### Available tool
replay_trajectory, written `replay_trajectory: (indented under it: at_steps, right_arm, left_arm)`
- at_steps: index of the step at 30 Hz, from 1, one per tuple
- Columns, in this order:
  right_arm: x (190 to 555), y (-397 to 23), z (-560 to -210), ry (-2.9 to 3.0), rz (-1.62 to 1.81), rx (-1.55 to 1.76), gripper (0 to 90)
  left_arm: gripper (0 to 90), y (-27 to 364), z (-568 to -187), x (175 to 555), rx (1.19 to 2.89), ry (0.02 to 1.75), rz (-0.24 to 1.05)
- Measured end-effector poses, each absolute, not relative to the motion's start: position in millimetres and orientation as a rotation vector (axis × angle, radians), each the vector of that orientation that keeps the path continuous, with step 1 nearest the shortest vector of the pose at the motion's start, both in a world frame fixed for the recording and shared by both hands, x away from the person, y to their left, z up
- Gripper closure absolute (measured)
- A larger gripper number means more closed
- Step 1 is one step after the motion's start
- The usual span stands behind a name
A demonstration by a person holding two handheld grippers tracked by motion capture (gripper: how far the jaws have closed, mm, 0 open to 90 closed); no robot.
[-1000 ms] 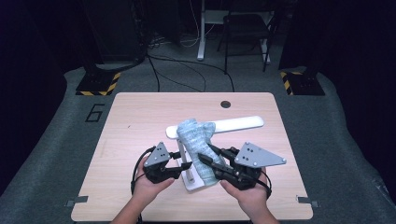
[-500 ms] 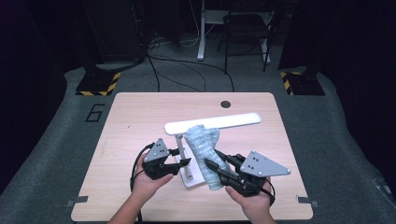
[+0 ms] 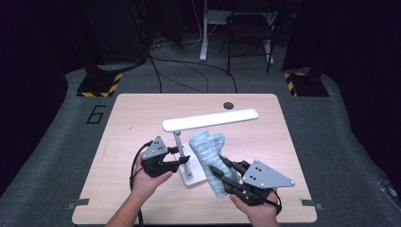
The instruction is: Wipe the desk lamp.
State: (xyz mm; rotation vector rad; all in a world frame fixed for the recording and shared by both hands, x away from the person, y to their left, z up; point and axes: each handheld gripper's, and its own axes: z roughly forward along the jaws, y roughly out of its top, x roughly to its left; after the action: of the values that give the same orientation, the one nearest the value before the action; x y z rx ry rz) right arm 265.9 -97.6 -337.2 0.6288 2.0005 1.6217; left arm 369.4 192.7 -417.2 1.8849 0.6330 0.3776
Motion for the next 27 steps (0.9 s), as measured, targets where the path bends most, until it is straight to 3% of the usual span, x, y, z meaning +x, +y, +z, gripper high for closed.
replay_trajectory:
  at_steps: [27]
  right_arm:
    - [309, -143, -424, 1.975, 1.405, 0.964, 66.7]
  left_arm:
    - [51.8, 194, -419, 368, 1.866, 0.638, 0.356]
